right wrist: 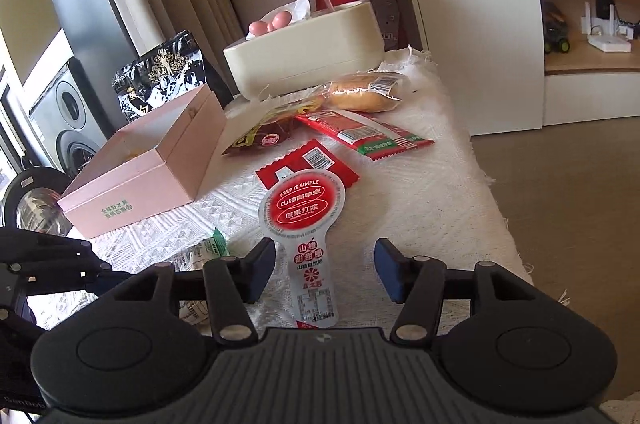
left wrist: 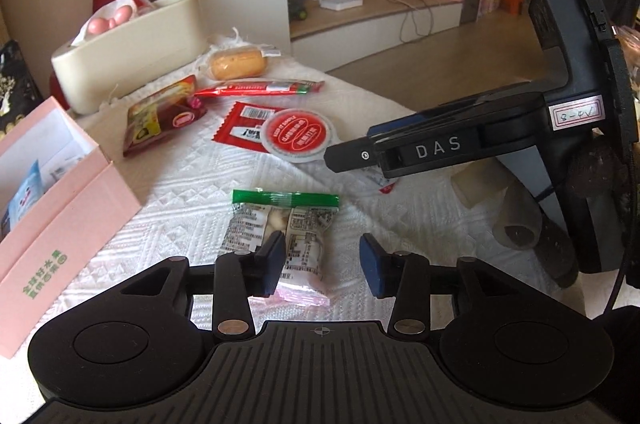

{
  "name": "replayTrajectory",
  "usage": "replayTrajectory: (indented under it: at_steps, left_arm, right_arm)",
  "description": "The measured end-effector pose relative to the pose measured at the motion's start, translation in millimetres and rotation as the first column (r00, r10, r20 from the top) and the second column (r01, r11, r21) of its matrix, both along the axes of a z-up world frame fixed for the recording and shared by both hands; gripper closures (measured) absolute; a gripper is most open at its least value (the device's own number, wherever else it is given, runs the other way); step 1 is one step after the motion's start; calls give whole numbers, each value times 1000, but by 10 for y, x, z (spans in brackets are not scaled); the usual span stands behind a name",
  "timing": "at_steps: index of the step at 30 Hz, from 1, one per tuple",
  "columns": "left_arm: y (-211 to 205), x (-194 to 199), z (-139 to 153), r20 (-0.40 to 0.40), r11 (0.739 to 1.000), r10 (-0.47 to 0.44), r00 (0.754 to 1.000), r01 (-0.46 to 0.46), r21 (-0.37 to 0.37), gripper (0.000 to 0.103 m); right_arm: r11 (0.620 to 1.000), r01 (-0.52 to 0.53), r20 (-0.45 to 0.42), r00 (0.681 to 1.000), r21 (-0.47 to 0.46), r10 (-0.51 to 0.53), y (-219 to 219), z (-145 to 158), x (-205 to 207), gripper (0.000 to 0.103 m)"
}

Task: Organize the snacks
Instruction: 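Grasp the clear green-strip packet with the left tool while the right holds the red packet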

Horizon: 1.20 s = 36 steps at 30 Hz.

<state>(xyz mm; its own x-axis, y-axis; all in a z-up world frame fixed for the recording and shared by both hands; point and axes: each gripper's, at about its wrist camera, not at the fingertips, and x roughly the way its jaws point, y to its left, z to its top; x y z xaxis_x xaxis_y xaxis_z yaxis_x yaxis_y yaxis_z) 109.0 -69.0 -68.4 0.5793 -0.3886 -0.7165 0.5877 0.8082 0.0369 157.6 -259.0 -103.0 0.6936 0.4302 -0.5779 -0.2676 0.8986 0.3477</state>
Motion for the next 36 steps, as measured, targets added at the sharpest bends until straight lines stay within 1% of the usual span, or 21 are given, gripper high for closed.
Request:
replayTrajectory:
  at_steps: [3, 5, 7, 8, 11, 13, 14, 15, 17, 19, 22, 24, 26, 30, 32, 34, 36]
  left_arm:
    - [64, 46, 32, 6, 999, 38, 999, -38, -14, 58]
    - [113, 109, 30, 29, 996, 87, 996, -87, 4, 58]
    - [171, 200, 5, 32, 991, 131, 991, -131, 5, 57]
    - [208, 251, -4, 28, 988, 153, 988, -153, -7, 55]
    - [304, 361, 1, 12, 979, 198, 980, -198, -43, 55]
    - [343, 409, -19, -5, 978, 200, 980, -200, -61, 55]
    - [364, 428, -26, -20, 977, 195, 981, -196, -81, 57]
    - [388, 444, -29, -44, 976, 186, 982, -190, -107, 59]
    - [430, 459, -34, -96, 971, 163, 982, -177, -158, 59]
    - [426, 423, -41, -114, 972, 142, 983, -160, -171, 59]
    - [337, 303, -15, -74, 984, 120, 990, -128, -122, 59]
    - [245, 190, 37, -19, 991, 109, 994, -111, -72, 59]
    - [150, 88, 81, 24, 997, 76, 997, -76, -28, 59]
    - [-43, -6, 10, 18, 998, 11, 1000, -12, 65, 57]
    - [-116, -33, -39, 46, 994, 0, 999, -5, 108, 57]
    - [-149, -37, -50, 49, 994, -2, 999, -3, 112, 52]
    - [-166, -21, -59, 31, 996, -9, 999, 7, 88, 43]
  right_arm:
    - [1000, 3, 0, 1000, 8, -3, -4, -1, 1, 47]
    - [1000, 4, 0, 1000, 10, -4, 3, -1, 0, 47]
    - [1000, 0, 2, 1000, 12, 0, 4, -4, -5, 44]
    - [1000, -2, 2, 1000, 14, 2, 6, -4, -6, 43]
    - [1000, -2, 3, 1000, 16, 2, 8, -3, -8, 43]
    - [1000, -2, 3, 1000, 17, 2, 9, -4, -10, 42]
    - [1000, -2, 3, 1000, 17, 2, 9, -5, -10, 42]
    - [1000, -3, 4, 1000, 17, 3, 11, -5, -10, 41]
    - [1000, -3, 4, 1000, 17, 3, 12, -5, -15, 41]
    - [1000, -2, 3, 1000, 18, 2, 12, -4, -15, 40]
    - [1000, -2, 3, 1000, 18, 2, 14, -3, -12, 40]
    - [1000, -2, 3, 1000, 19, 2, 13, -4, -11, 40]
    - [1000, -3, 3, 1000, 22, 3, 16, 1, -10, 39]
    - [1000, -4, 3, 1000, 25, 4, 20, 4, -4, 39]
    - [1000, -3, 3, 1000, 29, 3, 13, 5, -3, 39]
    - [999, -3, 3, 1000, 34, 2, 4, 4, -1, 39]
    - [999, -3, 3, 1000, 35, 3, 2, 5, 2, 39]
